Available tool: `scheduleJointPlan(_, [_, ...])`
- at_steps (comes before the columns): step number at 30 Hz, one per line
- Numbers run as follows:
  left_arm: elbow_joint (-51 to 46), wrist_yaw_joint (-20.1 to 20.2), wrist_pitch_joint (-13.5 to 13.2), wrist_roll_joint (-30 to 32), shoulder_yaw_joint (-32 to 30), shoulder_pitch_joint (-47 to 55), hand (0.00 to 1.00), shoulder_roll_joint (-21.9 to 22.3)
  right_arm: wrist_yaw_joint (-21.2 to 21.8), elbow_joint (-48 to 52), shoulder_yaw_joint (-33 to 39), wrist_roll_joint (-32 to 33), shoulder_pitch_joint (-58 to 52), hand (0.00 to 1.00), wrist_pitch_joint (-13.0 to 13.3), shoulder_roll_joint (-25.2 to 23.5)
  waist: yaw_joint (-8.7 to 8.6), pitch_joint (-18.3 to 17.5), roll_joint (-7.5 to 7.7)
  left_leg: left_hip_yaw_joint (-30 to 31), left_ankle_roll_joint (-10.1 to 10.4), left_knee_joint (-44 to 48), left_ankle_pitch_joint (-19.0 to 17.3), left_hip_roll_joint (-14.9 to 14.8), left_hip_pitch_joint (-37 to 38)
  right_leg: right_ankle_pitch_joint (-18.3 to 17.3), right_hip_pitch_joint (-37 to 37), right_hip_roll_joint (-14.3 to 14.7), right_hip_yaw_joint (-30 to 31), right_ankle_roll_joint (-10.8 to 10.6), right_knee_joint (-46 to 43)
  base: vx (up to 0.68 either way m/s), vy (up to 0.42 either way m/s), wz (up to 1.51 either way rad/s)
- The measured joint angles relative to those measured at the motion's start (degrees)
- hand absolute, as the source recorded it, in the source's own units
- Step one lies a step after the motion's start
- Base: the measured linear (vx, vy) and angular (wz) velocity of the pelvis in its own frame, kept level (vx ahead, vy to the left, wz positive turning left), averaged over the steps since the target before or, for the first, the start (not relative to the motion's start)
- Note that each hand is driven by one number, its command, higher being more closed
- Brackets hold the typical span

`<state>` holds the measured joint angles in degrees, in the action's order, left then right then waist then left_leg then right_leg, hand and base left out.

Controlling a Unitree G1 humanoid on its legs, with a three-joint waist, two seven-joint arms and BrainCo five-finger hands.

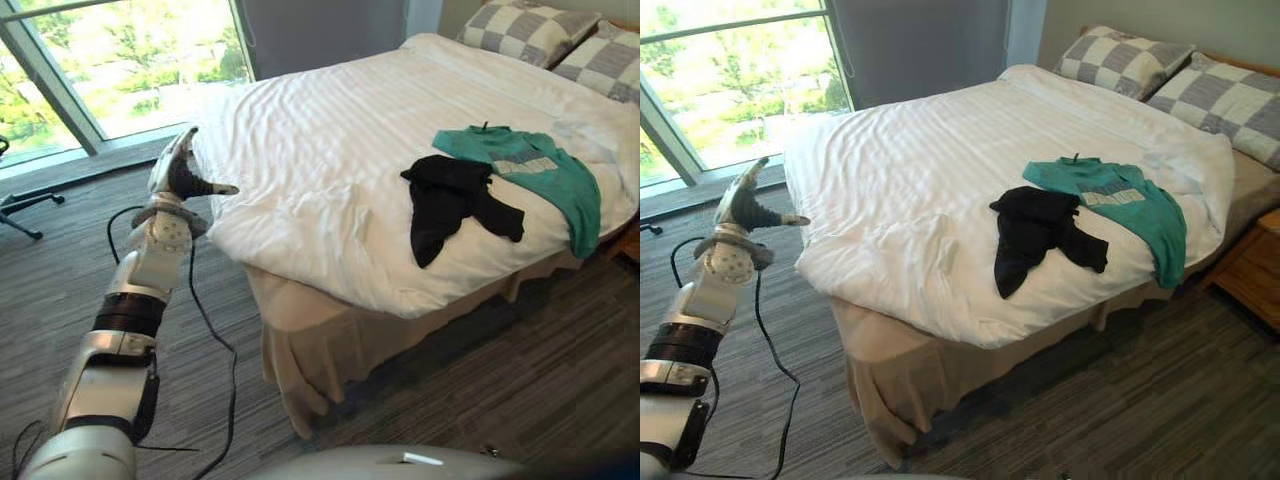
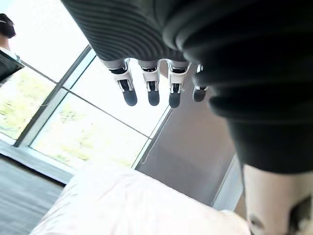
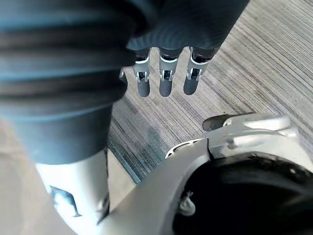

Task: Tidy the bed and pick cloth on bed and put in laundry

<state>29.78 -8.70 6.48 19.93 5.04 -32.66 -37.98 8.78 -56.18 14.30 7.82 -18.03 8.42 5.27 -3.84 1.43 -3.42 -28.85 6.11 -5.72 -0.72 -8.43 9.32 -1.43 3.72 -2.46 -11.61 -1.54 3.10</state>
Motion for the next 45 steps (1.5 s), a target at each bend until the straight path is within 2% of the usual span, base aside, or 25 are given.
scheduleJointPlan(1, [0.7, 0.0, 0.5, 0.4, 0.3, -0.7, 0.0, 0.0, 0.0, 0.2, 0.0, 0.0, 0.0, 0.0, 0.1, 0.0, -0.05, 0.1, 0.12, -0.4, -0.1, 0.0, 0.1, -0.1, -0.7, 0.1, -0.9, 0.0, 0.2, 0.0, -0.1, -0.05, -0.033, -0.18])
scheduleJointPlan(2, [2.2, -0.1, 1.4, 4.3, 1.7, -2.6, 0.0, -0.1, 0.0, 0.5, 0.0, 0.5, 0.2, 0.0, 0.1, -0.1, -0.04, 0.9, -0.01, -0.5, -0.1, 0.0, 0.4, -0.1, -2.5, 0.4, -2.8, 0.1, 0.7, 0.2, -0.5, -0.07, -0.041, -0.15])
scheduleJointPlan(4, [3.9, -0.6, 2.4, 8.6, 3.7, -6.7, 0.0, -0.3, 0.2, 0.7, -0.1, 1.9, 1.6, 0.0, 0.1, 0.1, 0.03, 2.8, 0.78, -0.5, -0.6, 0.2, 1.3, 0.0, -5.4, 0.6, -6.6, 0.1, 1.8, 0.4, -2.3, -0.06, -0.038, -0.11])
scheduleJointPlan(5, [4.4, -1.4, 3.1, 10.1, 4.5, -9.8, 0.0, -1.1, 0.3, 0.8, -0.1, 2.4, 3.6, 0.0, 0.1, 0.1, -0.01, 5.4, 0.99, -0.6, -1.0, 0.2, 2.3, 0.1, -7.6, 1.0, -9.5, 0.0, 2.5, 0.5, -3.7, -0.07, -0.022, -0.11])
scheduleJointPlan(6, [5.3, -2.7, 3.7, 10.8, 4.5, -13.2, 0.0, -1.5, 0.6, 0.8, -0.1, 3.6, 5.5, 0.0, 0.3, 0.1, -0.18, 8.2, 1.28, -0.8, -1.5, 0.2, 3.1, 0.6, -10.0, 1.7, -12.5, -0.1, 3.0, 0.9, -4.4, -0.09, -0.015, -0.12])
scheduleJointPlan(11, [6.3, -8.1, 6.9, 10.0, 4.6, -22.4, 0.0, -1.6, 2.1, 2.8, -0.1, 7.2, 9.3, 0.0, 2.4, 0.2, -0.91, 16.2, 1.83, -2.5, -2.2, 0.7, 4.2, 0.6, -14.8, 3.8, -18.1, 0.2, 5.6, 1.6, -4.5, -0.04, -0.005, -0.22])
scheduleJointPlan(15, [6.3, -11.9, 6.8, 10.0, 4.7, -30.7, 0.0, -1.6, 4.0, 6.7, -0.6, 9.5, 9.6, 0.0, 4.4, 0.4, -1.22, 17.8, 2.48, -3.8, -2.2, 2.1, 4.2, 0.3, -18.8, 4.0, -22.7, 0.2, 6.8, 1.9, -5.7, 0.01, -0.008, -0.13])
scheduleJointPlan(18, [6.2, -11.8, 6.9, 10.1, 7.2, -35.6, 0.0, -1.6, 5.3, 9.4, -1.7, 11.3, 10.0, 0.0, 5.2, 0.7, -1.27, 19.5, 3.07, -4.0, -2.2, 3.5, 4.2, 0.1, -20.6, 4.0, -24.6, 0.0, 7.4, 1.9, -6.7, -0.02, 0.001, -0.05])
scheduleJointPlan(19, [6.3, -11.7, 6.9, 10.3, 7.7, -36.8, 1.0, -1.6, 5.9, 9.8, -1.8, 12.1, 10.8, 0.0, 5.6, 0.8, -1.24, 20.4, 3.33, -4.1, -2.2, 4.0, 4.2, 0.1, -21.2, 4.0, -25.3, 0.0, 7.7, 1.9, -7.3, -0.04, -0.01, -0.01])
scheduleJointPlan(21, [6.3, -10.4, 7.6, 13.3, 8.6, -38.7, 1.0, -1.5, 6.8, 10.8, -2.3, 15.4, 12.3, 0.0, 5.8, 1.5, -1.29, 21.7, 3.46, -4.1, -2.2, 4.9, 4.2, 0.0, -23.6, 4.0, -27.6, -0.3, 7.7, 1.9, -8.0, -0.07, -0.019, 0.02])
scheduleJointPlan(22, [6.5, -6.6, 9.1, 16.9, 8.9, -39.4, 1.0, -1.5, 7.4, 11.5, -2.8, 18.1, 13.6, 0.0, 5.8, 2.4, -1.29, 22.0, 3.51, -4.1, -2.3, 4.9, 4.2, 0.1, -25.4, 4.0, -29.7, -0.3, 7.8, 2.0, -8.4, -0.07, -0.02, 0.02])
scheduleJointPlan(24, [6.6, -3.1, 10.0, 18.5, 9.1, -39.6, 1.0, -1.5, 7.8, 12.2, -2.8, 20.1, 14.4, 0.0, 5.8, 2.9, -1.29, 23.1, 3.49, -4.1, -2.6, 4.9, 4.4, 0.1, -26.1, 4.1, -30.6, -0.4, 7.7, 2.0, -8.7, -0.05, -0.012, 0.04])
scheduleJointPlan(25, [8.5, 2.9, 11.3, 19.0, 10.6, -39.6, 1.0, -1.4, 8.6, 12.7, -2.7, 22.6, 15.8, 0.0, 5.7, 4.0, -1.26, 24.4, 3.52, -4.2, -2.6, 4.8, 4.5, 0.0, -26.7, 4.2, -31.4, -0.4, 7.7, 2.0, -9.2, -0.04, -0.009, 0.03])
scheduleJointPlan(26, [8.9, 3.7, 11.5, 19.0, 10.8, -39.6, 1.0, -1.3, 8.7, 12.7, -2.7, 22.7, 16.1, 0.0, 5.7, 4.2, -1.24, 24.6, 3.56, -4.2, -2.6, 4.8, 4.5, 0.0, -26.7, 4.2, -31.4, -0.4, 7.7, 2.0, -9.2, -0.05, -0.011, 0.02])
scheduleJointPlan(27, [10.1, 7.1, 11.9, 18.5, 10.8, -39.6, 1.0, -0.8, 9.2, 13.2, -2.7, 24.2, 16.6, 0.0, 5.7, 5.1, -1.22, 25.2, 3.5, -4.2, -2.7, 4.8, 4.5, 0.0, -27.1, 4.2, -31.9, -0.5, 7.7, 2.0, -9.4, 0.0, 0.0, 0.0])
scheduleJointPlan(31, [10.1, 15.7, 12.6, 17.2, 10.6, -41.6, 1.0, -1.1, 11.0, 14.2, -1.2, 28.0, 18.6, 0.0, 4.7, 7.1, -1.26, 25.2, 3.51, -4.3, -3.0, 4.8, 4.7, 0.0, -28.4, 4.2, -33.4, -0.8, 7.7, 1.9, -9.7, -0.01, -0.005, 0.03])
scheduleJointPlan(33, [10.9, 22.5, 13.5, 16.3, 10.7, -42.7, 1.0, -1.2, 13.1, 14.8, -0.9, 29.3, 20.5, 0.0, 3.5, 9.0, -1.32, 25.2, 3.51, -4.6, -3.0, 4.8, 4.7, 0.1, -28.4, 4.2, -33.4, -1.0, 7.7, 1.9, -9.7, 0.03, 0.011, 0.0])
scheduleJointPlan(36, [12.1, 26.4, 14.3, 14.3, 10.9, -43.9, 1.0, -1.3, 15.7, 15.0, 1.2, 30.9, 22.3, 0.0, 2.4, 9.6, -1.43, 25.2, 3.51, -5.0, -3.0, 4.8, 4.7, 0.2, -28.4, 4.2, -33.4, -1.1, 7.7, 1.8, -9.7, 0.03, 0.001, -0.01])
scheduleJointPlan(41, [14.3, 27.1, 14.5, 10.2, 15.3, -45.9, 1.0, -2.1, 18.6, 15.0, 1.8, 31.1, 22.9, 0.0, 1.2, 11.8, -1.6, 25.1, 3.32, -5.3, -3.0, 4.7, 4.7, 0.5, -28.2, 4.4, -33.4, -1.5, 7.7, 1.6, -9.7, 0.0, 0.0, 0.0])
scheduleJointPlan(43, [15.0, 27.1, 13.9, 8.8, 16.0, -46.5, 1.0, -2.2, 19.1, 14.7, 3.2, 31.0, 22.9, 0.0, 1.1, 11.6, -1.68, 25.1, 3.28, -5.3, -3.0, 4.7, 4.7, 0.7, -28.0, 4.5, -33.0, -1.7, 7.7, 1.4, -9.7, 0.0, 0.0, 0.0])
scheduleJointPlan(45, [16.9, 26.5, 11.6, 6.8, 18.7, -46.6, 1.0, -2.4, 19.3, 13.7, 3.5, 30.5, 22.8, 0.0, 1.2, 11.6, -1.75, 25.1, 3.27, -5.3, -3.1, 4.2, 4.8, 1.0, -26.4, 4.5, -31.7, -1.9, 7.7, 1.4, -9.7, 0.03, 0.015, 0.0])
